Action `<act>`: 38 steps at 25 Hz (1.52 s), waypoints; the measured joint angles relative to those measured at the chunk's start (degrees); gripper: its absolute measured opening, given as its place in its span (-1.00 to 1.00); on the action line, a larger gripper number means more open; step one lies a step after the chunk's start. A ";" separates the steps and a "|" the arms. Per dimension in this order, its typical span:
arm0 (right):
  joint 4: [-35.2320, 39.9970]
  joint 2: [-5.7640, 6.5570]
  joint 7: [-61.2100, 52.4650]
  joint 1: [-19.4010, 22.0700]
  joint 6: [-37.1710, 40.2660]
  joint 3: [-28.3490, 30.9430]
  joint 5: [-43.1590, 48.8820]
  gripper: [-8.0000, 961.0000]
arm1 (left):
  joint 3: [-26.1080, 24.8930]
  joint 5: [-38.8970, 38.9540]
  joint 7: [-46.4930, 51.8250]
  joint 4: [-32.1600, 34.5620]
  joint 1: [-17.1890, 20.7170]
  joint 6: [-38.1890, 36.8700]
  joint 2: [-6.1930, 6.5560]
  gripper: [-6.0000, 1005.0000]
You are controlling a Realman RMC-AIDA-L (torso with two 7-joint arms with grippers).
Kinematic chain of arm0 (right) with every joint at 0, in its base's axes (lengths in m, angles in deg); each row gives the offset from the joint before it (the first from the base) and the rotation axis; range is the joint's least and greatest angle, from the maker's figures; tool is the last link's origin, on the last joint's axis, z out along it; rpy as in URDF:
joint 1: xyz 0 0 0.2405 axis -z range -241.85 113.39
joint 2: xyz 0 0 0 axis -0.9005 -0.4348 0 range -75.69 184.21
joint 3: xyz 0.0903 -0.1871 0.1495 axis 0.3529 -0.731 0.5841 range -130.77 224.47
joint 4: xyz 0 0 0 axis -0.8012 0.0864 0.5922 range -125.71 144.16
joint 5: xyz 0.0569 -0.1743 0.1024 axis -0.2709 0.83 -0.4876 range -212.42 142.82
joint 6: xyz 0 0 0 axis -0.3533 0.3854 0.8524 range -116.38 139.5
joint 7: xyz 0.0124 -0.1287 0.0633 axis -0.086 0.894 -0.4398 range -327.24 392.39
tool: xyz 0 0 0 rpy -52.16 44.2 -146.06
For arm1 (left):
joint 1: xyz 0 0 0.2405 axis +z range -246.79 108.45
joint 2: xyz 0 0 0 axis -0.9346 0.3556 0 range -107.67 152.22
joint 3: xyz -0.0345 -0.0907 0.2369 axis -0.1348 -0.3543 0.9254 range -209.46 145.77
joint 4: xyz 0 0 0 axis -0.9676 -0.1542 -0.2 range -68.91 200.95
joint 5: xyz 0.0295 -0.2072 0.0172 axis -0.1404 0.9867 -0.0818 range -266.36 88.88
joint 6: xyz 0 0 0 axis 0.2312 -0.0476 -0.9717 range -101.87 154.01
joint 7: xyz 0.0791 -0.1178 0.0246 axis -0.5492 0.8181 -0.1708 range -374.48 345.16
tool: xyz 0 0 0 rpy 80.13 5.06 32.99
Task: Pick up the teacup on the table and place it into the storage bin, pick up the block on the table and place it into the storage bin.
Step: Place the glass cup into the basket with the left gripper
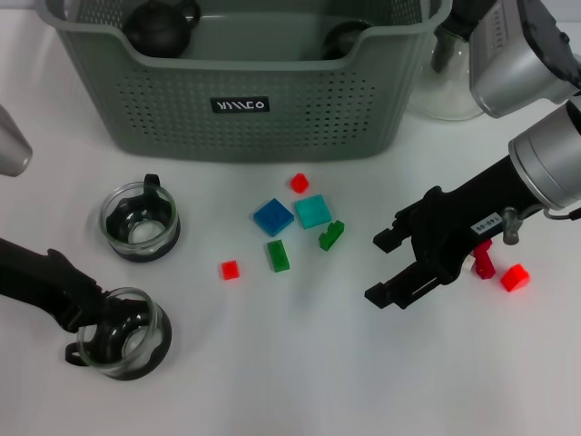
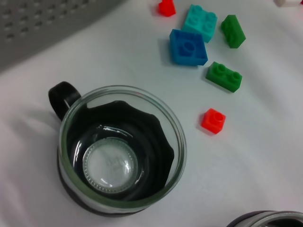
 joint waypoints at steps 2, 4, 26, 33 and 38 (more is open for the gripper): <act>-0.40 0.00 0.00 -0.38 -0.24 0.12 0.69 0.61 | 0.00 0.02 0.08 0.19 -0.10 -0.22 0.00 -0.87; -0.50 0.01 0.00 -0.57 -0.54 0.16 0.90 0.69 | -0.02 0.06 0.19 0.68 -0.20 -0.62 0.00 -0.87; -1.61 2.67 0.48 -0.25 2.30 4.27 0.97 0.97 | -4.27 23.53 10.83 10.48 -10.74 -11.25 1.57 -0.87; -1.50 2.50 -1.07 0.31 3.43 9.10 4.19 0.97 | -4.23 24.07 17.39 10.94 -17.04 -1.43 4.13 -0.87; -1.93 2.73 -1.88 -0.14 4.44 10.50 4.36 0.97 | -2.75 21.93 22.22 10.40 -20.73 5.97 5.35 -0.87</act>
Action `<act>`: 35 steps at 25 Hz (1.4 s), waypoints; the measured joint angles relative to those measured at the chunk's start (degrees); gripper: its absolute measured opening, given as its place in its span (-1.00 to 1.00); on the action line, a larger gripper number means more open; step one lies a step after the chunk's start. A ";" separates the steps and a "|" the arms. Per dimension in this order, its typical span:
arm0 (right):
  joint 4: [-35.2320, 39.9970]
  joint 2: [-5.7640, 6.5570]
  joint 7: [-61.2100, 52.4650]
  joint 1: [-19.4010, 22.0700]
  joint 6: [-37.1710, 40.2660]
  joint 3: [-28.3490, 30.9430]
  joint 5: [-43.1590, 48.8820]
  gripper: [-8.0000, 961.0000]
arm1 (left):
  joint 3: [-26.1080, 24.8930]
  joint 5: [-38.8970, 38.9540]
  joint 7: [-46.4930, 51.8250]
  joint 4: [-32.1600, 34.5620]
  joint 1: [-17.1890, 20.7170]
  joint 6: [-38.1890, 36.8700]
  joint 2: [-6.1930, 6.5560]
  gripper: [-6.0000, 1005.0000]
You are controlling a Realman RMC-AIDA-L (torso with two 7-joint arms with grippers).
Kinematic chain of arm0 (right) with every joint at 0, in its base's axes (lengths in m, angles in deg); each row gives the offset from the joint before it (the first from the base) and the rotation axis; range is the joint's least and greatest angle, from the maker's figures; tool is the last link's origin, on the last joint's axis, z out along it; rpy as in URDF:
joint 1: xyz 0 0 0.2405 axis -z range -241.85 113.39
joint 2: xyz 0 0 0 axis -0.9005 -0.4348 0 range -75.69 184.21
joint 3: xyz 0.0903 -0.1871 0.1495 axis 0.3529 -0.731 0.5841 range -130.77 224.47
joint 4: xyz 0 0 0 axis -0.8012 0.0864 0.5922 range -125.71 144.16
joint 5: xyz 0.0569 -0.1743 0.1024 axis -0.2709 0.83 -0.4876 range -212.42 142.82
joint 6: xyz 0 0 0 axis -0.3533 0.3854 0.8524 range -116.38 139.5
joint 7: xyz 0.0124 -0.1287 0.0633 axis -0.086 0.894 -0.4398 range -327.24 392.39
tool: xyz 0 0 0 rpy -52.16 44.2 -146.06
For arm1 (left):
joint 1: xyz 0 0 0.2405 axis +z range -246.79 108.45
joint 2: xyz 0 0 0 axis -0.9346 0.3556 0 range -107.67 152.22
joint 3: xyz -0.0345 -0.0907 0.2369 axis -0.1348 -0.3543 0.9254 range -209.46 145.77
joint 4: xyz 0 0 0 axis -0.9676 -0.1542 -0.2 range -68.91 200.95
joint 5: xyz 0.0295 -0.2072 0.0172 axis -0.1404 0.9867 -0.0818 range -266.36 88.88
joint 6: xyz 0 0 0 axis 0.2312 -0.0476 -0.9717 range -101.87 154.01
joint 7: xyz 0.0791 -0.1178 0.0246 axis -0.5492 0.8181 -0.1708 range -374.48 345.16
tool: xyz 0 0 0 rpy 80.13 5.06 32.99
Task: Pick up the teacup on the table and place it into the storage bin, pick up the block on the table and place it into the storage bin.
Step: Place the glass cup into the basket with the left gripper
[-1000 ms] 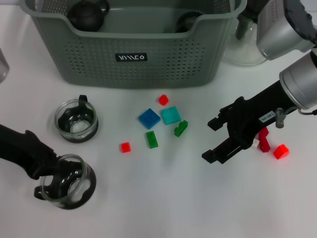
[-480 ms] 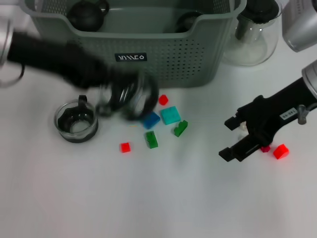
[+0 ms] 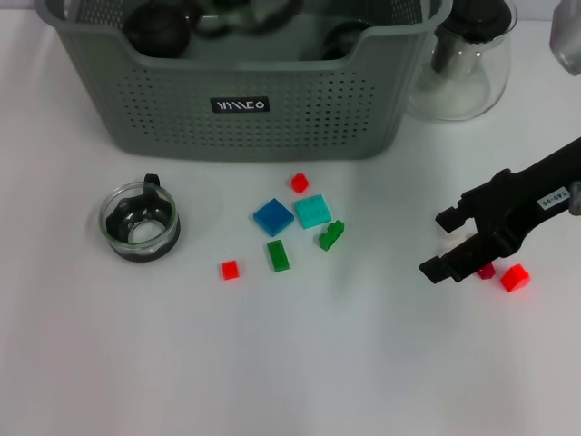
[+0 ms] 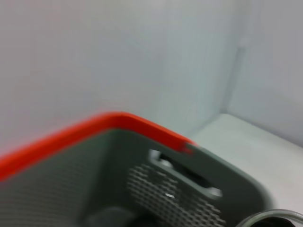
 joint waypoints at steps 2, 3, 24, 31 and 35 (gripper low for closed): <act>-0.02 0.08 -0.50 -0.11 0.26 0.29 0.01 0.97 | 2.74 -2.95 2.72 -0.44 -0.93 4.30 0.37 -0.87; -0.02 0.15 -0.72 -0.18 0.29 0.42 0.03 0.97 | 4.80 -5.19 4.50 -1.17 -1.45 7.26 0.55 -0.87; -3.68 0.22 -1.92 -2.58 -1.20 0.77 0.29 0.97 | 11.57 -29.73 18.74 -36.36 -17.60 38.51 1.00 -0.88; -3.83 0.09 -1.23 -2.71 -1.92 0.54 0.29 0.97 | 11.99 -30.66 19.33 -40.65 -18.40 44.29 -0.06 -0.88; -3.89 0.00 -0.85 -2.77 -1.96 0.52 0.28 0.97 | 12.22 -30.71 19.34 -42.97 -18.64 46.94 -0.26 -0.88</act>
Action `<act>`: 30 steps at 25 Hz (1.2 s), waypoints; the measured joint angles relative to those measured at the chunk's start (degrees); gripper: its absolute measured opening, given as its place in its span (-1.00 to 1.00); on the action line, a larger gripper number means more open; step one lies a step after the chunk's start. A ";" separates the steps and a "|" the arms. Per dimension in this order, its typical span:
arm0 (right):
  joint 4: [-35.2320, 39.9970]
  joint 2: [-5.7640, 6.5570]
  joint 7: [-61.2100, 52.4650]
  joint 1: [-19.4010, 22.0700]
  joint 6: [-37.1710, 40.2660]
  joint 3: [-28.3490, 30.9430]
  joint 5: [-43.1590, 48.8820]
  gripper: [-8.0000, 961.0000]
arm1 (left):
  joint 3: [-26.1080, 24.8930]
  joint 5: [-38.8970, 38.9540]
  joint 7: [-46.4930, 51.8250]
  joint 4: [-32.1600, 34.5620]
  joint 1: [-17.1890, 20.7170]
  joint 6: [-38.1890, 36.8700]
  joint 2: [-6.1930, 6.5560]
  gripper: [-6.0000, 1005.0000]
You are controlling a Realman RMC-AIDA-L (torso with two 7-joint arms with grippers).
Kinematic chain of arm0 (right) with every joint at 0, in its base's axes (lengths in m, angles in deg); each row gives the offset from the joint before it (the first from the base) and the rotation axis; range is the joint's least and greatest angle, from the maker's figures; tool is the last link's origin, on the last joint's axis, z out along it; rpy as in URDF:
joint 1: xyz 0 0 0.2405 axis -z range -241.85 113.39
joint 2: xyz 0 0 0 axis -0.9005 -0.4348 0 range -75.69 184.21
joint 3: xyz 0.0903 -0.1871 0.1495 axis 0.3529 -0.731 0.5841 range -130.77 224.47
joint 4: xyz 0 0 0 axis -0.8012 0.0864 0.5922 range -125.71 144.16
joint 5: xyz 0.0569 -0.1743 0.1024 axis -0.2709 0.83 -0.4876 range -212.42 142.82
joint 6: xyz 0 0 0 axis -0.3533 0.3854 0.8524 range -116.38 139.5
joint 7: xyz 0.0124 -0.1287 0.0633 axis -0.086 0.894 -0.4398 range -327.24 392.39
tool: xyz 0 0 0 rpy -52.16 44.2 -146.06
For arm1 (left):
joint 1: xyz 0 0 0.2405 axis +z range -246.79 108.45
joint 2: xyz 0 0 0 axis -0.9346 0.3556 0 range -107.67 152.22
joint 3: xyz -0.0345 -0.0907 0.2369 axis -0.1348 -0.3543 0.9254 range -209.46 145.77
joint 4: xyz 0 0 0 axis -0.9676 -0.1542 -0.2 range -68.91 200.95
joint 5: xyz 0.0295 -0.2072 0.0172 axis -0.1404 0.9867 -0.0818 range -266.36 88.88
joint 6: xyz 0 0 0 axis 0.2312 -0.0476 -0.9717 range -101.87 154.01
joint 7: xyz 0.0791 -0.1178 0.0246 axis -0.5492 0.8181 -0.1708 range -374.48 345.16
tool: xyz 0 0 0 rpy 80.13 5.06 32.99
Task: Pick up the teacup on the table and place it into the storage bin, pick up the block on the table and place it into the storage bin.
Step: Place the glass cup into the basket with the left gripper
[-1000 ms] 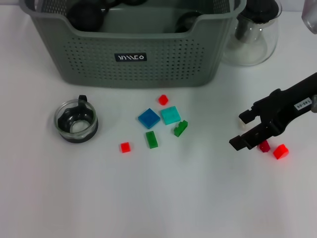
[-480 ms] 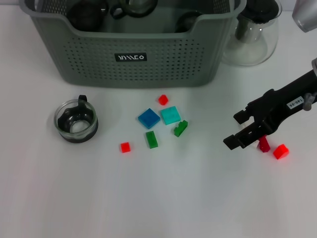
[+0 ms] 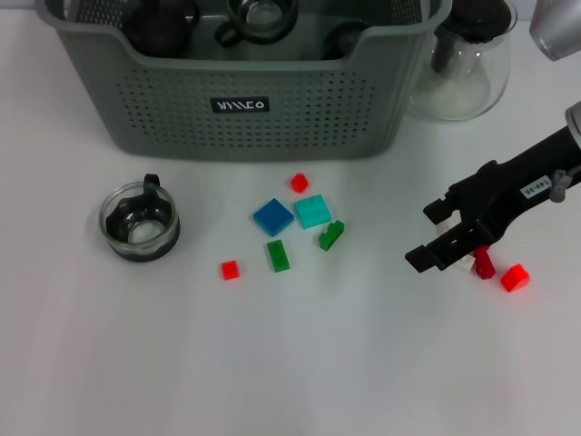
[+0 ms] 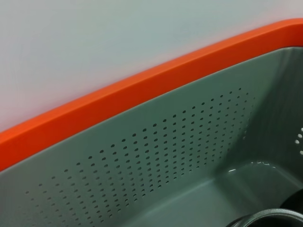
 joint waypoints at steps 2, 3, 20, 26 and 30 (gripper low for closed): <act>0.00 -0.05 0.07 -0.01 -0.05 0.00 -0.01 0.97 | 0.02 -0.01 -0.05 -0.69 -0.02 1.08 -0.21 -0.88; 0.00 -0.06 0.09 -0.01 -0.11 0.00 -0.01 0.97 | 0.01 -0.02 -0.09 -0.96 -0.03 1.45 -0.27 -0.88; -0.01 -0.19 0.48 -0.01 -0.78 0.00 0.00 0.97 | 2.92 -0.09 -0.05 -1.20 0.35 2.69 -1.69 -0.88; -0.01 -0.19 0.52 -0.01 -0.76 -0.01 0.14 0.97 | 3.03 -0.09 -0.40 -0.98 0.33 1.98 -1.82 -0.87; -0.01 -0.19 0.53 -0.01 -0.74 -0.04 0.17 0.97 | 3.19 -0.09 -0.50 -0.72 0.34 1.80 -2.04 -0.82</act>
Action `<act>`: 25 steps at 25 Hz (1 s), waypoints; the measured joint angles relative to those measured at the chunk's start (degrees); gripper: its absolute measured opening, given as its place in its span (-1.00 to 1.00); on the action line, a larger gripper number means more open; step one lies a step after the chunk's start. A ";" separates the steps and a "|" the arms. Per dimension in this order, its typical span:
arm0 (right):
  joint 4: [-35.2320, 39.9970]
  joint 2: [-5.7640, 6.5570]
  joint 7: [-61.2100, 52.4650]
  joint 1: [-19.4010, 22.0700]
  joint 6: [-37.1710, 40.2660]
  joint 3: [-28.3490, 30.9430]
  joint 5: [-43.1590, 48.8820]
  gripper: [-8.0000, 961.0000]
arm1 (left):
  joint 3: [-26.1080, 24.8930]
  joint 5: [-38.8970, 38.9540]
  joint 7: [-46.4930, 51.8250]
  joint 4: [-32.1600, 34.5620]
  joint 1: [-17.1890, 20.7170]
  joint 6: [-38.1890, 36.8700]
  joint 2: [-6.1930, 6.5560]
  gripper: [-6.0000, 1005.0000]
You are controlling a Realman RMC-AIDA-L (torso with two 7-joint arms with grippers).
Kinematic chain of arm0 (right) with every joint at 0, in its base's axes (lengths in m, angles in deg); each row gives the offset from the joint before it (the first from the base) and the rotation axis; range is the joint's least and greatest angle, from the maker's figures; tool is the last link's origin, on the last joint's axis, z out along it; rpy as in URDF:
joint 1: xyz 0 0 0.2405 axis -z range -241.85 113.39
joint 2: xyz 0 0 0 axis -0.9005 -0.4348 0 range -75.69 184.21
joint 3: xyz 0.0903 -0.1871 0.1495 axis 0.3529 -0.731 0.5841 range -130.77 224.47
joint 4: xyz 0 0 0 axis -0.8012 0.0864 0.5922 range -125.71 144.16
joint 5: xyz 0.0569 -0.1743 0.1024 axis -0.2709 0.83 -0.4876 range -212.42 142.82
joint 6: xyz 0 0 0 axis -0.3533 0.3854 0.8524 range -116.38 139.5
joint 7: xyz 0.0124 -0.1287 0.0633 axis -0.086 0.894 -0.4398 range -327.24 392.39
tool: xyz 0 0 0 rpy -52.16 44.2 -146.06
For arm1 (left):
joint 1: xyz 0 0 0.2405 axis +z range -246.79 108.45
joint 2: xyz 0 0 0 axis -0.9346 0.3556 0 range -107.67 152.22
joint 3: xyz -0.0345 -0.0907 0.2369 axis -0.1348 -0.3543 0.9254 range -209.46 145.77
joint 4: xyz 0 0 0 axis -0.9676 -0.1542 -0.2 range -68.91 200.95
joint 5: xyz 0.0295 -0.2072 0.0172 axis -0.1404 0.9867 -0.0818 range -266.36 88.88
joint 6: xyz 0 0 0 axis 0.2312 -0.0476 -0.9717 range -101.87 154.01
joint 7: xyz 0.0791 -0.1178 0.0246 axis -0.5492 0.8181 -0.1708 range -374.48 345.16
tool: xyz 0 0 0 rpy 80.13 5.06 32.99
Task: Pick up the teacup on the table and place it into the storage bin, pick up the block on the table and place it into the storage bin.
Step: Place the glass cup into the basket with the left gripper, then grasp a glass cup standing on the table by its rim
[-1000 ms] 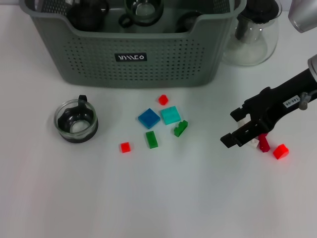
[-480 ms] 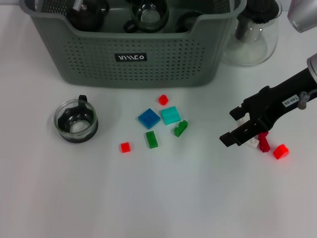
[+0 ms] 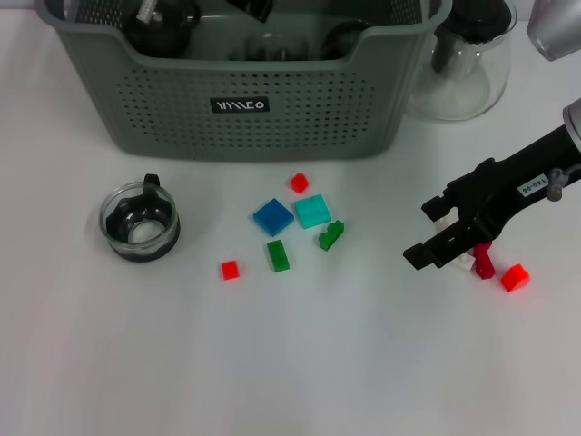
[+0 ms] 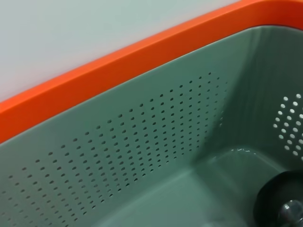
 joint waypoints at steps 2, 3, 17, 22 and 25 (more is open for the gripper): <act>0.00 0.00 0.00 0.00 0.00 -0.03 0.01 0.97 | 0.14 0.00 -0.09 0.77 0.28 -0.51 -0.17 -0.72; 0.00 0.00 0.00 0.01 0.00 -0.04 0.01 0.97 | 0.35 0.00 -0.15 1.60 0.61 -1.04 -0.28 -0.68; 0.00 0.17 0.50 0.44 0.14 0.26 0.00 0.97 | 1.07 6.60 0.04 36.88 13.38 -20.32 -0.95 0.35; 0.00 0.11 0.71 0.58 0.15 0.37 0.00 0.97 | -3.21 23.53 -9.02 49.98 20.44 -31.45 -1.39 0.53; 0.00 -0.02 0.74 0.60 0.17 0.39 0.00 0.97 | -6.01 33.86 -18.46 53.04 23.83 -41.10 -1.68 0.62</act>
